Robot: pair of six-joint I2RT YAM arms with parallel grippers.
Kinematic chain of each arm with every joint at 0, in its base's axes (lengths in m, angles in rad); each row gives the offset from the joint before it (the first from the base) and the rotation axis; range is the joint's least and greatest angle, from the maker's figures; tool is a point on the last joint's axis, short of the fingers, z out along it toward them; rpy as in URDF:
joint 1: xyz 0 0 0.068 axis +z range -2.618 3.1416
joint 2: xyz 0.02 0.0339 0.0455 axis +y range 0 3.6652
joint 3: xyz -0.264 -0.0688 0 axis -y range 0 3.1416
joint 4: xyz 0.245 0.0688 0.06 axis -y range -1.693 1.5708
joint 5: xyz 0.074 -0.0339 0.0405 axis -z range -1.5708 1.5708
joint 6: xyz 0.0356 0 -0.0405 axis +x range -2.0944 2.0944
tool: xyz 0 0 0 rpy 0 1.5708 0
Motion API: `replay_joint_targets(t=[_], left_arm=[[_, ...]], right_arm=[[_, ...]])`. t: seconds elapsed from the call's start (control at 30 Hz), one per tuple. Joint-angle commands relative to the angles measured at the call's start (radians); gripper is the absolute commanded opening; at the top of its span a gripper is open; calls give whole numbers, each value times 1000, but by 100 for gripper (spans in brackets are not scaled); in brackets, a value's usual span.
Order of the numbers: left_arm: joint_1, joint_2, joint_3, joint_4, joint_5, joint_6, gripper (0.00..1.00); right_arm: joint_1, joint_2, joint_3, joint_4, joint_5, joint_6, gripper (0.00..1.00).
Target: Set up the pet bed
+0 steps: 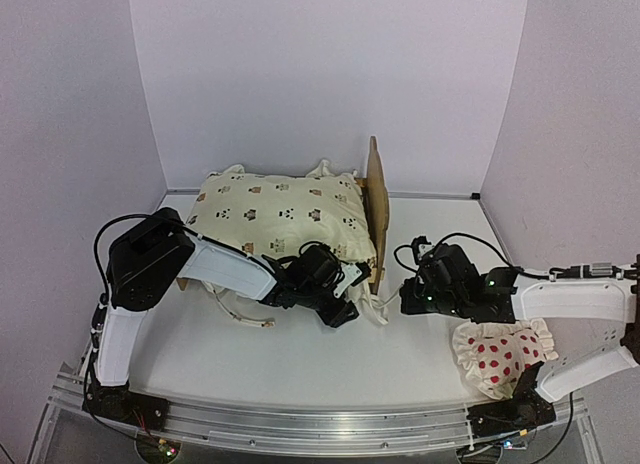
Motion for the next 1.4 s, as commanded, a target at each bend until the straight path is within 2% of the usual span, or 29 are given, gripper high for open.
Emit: replay_joint_targets(t=[0.0, 0.43, 0.87, 1.0, 1.37], left_arm=[[9, -16, 29, -30, -67, 140, 61], [10, -4, 31, 41, -130, 257, 75], [58, 48, 41, 186, 53, 303, 70], [68, 83, 84, 158, 75, 305, 62], [76, 113, 101, 126, 113, 297, 25]], right_arm=[[-5, -10, 4, -10, -21, 0, 0], [-5, -26, 6, -22, -45, -1, 0], [-5, -41, 12, -22, -96, -4, 0], [-4, -48, 13, -23, -104, -4, 0], [-4, -55, 26, -25, -126, -10, 0]])
